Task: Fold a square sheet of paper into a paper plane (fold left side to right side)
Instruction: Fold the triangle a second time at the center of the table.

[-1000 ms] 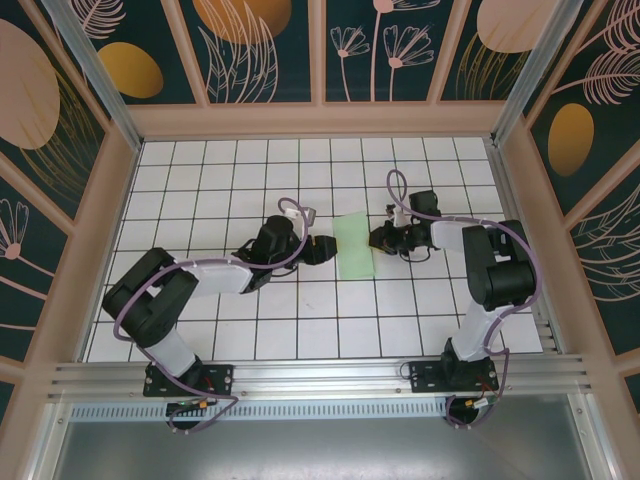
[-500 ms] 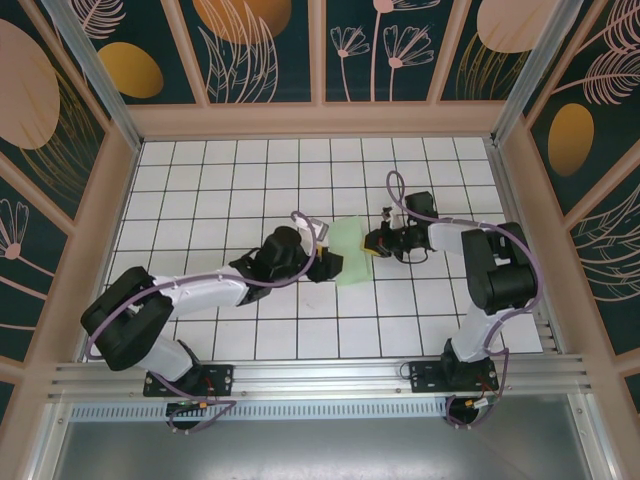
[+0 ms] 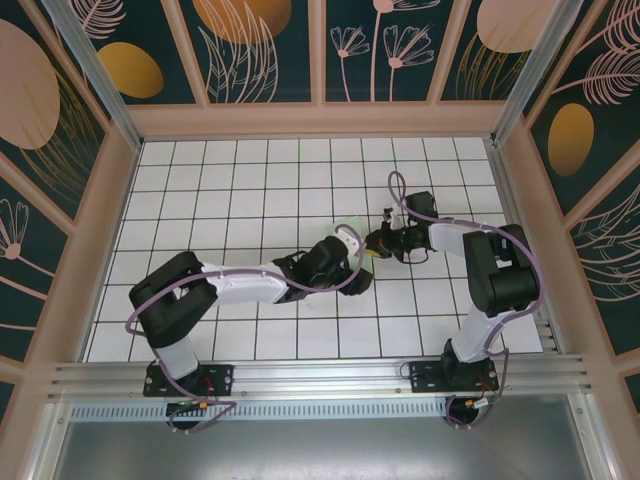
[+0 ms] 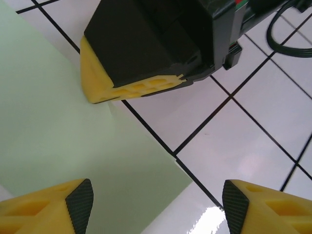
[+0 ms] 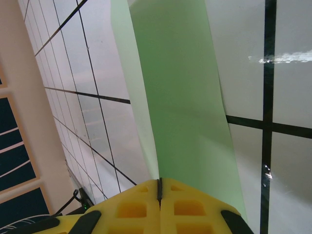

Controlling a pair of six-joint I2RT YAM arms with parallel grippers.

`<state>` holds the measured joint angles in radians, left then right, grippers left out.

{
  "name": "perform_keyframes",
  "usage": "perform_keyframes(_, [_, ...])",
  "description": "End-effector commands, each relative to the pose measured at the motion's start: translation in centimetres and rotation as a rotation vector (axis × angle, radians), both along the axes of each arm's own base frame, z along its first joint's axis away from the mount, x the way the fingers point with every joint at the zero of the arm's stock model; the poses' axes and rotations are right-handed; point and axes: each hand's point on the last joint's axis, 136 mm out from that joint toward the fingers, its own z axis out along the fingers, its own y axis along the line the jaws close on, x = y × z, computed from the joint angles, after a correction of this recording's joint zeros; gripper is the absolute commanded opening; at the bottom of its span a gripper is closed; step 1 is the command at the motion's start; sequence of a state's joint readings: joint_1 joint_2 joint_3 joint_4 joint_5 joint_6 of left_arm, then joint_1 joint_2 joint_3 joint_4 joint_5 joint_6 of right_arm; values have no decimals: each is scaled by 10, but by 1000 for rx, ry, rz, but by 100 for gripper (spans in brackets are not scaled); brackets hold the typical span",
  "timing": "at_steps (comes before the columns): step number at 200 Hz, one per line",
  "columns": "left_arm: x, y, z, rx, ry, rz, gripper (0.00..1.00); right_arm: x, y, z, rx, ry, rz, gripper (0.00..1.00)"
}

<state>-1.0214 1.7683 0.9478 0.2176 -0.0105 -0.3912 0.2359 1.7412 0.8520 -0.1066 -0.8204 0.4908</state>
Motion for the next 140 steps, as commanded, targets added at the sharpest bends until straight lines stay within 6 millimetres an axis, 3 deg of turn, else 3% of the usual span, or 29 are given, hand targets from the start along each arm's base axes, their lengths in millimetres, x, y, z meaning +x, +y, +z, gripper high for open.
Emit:
perform_keyframes(1, [4,-5,-7,73,-24,12,75,-3,3,4,4,14,1,0])
perform_keyframes(65, [10,-17,-25,187,-34,32,78,-3,5,3,3,14,3,0])
perform_keyframes(100, [9,-18,-31,232,-44,34,73,-2,5,0,-1,17,1,0])
perform_keyframes(140, [10,-21,-27,225,-49,31,60,-2,4,-2,-10,19,2,0])
